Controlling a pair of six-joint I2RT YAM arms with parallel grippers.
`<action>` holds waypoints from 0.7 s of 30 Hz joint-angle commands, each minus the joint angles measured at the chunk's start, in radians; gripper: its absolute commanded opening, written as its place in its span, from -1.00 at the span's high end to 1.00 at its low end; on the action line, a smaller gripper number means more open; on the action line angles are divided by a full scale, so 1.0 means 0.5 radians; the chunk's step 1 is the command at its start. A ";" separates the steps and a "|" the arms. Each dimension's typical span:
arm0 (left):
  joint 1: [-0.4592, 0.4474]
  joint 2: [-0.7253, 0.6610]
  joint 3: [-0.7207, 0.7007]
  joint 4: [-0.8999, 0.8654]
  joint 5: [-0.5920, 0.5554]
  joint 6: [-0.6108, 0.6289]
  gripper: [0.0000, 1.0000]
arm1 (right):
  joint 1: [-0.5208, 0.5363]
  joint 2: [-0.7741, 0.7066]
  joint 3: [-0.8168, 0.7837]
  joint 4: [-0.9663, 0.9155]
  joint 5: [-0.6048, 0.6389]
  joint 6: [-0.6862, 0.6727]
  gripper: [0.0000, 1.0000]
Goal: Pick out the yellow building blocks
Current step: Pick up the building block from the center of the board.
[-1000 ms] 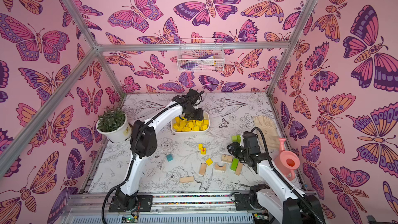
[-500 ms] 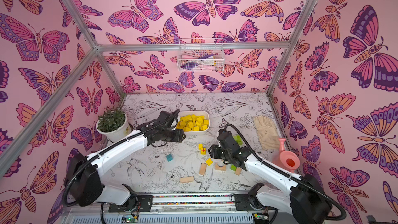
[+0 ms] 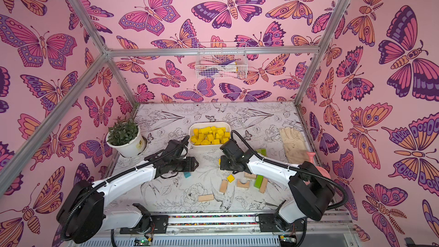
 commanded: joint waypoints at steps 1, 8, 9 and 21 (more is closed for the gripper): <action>0.031 -0.006 -0.030 0.091 0.092 -0.023 -0.13 | 0.020 0.125 0.079 -0.158 0.092 0.062 -0.12; 0.045 -0.033 -0.077 0.138 0.093 -0.036 -0.13 | 0.031 0.303 0.155 -0.180 0.109 0.070 -0.09; 0.045 -0.033 -0.078 0.142 0.095 -0.041 -0.12 | 0.030 0.324 0.167 -0.180 0.110 0.070 -0.08; 0.066 -0.032 -0.089 0.161 0.118 -0.049 -0.12 | 0.053 0.334 0.203 -0.225 0.171 0.063 0.65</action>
